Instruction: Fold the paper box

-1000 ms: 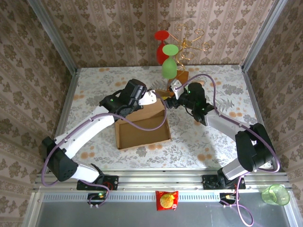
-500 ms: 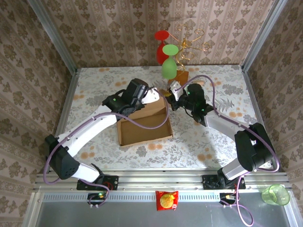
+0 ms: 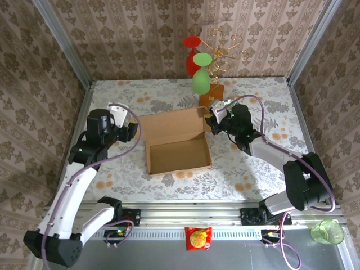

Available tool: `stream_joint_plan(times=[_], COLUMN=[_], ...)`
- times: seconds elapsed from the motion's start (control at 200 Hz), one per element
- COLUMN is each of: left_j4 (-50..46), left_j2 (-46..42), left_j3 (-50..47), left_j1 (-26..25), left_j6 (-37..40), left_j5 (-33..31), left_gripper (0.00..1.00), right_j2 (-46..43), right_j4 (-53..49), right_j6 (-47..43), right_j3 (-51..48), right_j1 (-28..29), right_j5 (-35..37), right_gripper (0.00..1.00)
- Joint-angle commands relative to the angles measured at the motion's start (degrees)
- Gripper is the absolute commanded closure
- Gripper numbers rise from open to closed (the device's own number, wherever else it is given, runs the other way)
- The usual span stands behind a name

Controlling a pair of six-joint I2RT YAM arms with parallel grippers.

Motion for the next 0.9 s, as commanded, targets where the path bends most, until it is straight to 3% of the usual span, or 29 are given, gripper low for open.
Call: stream_joint_plan(times=[0.0, 0.12, 0.32, 0.55, 0.895], left_j4=[5.57, 13.43, 24.12, 28.99, 30.01], left_j2=[0.71, 2.07, 5.85, 10.64, 12.57], left_j3=[-5.36, -10.85, -13.89, -13.33, -13.19], left_j1=[6.72, 10.52, 10.90, 10.61, 5.60], left_j6=[-7.14, -9.40, -10.41, -10.31, -13.50], left_j5=[11.59, 15.72, 20.21, 22.11, 21.93], left_gripper=[0.22, 0.24, 0.23, 0.24, 0.50], right_j2=[-0.58, -0.03, 1.36, 2.34, 1.99], right_j4=[2.07, 2.07, 1.57, 1.75, 3.23], right_j6=[-0.08, 0.38, 0.67, 1.22, 5.17], right_j3=[-1.22, -1.22, -0.33, -0.02, -0.44], right_j1=[-0.84, -1.40, -2.02, -2.28, -2.20], right_j5=[-0.16, -0.73, -1.86, -2.67, -2.08], right_gripper=[1.00, 1.00, 1.00, 1.00, 1.00])
